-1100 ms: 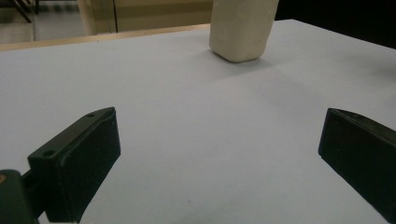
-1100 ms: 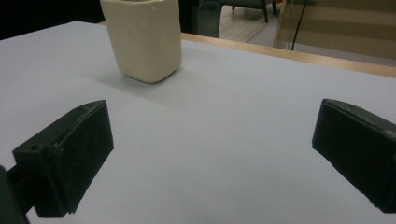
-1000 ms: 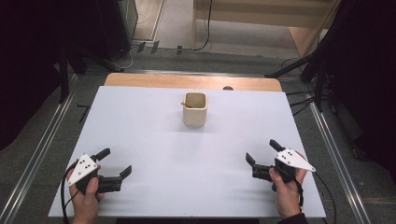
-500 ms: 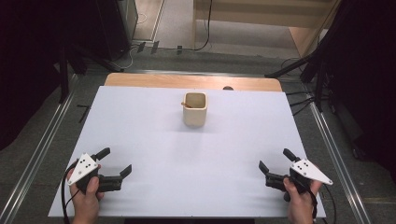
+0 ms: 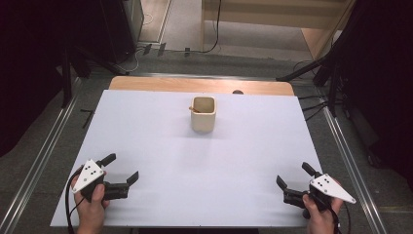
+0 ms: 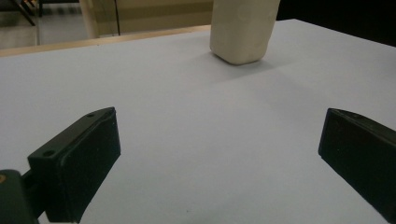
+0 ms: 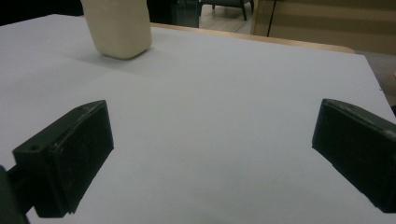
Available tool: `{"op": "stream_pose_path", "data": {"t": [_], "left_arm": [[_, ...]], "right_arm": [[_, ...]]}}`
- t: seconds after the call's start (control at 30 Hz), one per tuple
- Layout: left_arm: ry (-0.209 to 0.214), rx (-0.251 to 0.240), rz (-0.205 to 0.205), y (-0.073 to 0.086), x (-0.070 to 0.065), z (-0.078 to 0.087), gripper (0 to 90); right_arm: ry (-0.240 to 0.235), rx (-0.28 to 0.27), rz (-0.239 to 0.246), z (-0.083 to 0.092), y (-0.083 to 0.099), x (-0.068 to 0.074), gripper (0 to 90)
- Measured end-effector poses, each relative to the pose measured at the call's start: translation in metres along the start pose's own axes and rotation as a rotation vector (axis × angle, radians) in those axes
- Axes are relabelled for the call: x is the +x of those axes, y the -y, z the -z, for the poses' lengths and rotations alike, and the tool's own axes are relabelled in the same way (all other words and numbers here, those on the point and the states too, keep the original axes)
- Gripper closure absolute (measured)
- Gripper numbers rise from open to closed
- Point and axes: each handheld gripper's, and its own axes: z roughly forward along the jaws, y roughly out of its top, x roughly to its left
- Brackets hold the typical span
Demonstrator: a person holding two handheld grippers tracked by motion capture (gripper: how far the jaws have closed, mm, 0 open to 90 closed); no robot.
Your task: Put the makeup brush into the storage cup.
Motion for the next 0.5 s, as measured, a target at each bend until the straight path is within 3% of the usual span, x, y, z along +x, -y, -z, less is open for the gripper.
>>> {"op": "stream_pose_path", "data": {"t": [0.17,0.5], "left_arm": [[-0.004,-0.001,0.005,0.0,0.0014,0.0011,0.0],[-0.012,-0.004,-0.001,-0.0006,0.0016,0.0038,0.0]], "right_arm": [[0.006,-0.006,0.002,0.0069,0.002,-0.0023,0.0],[-0.004,-0.008,-0.017,0.0045,0.0023,-0.0029,0.0]]}}
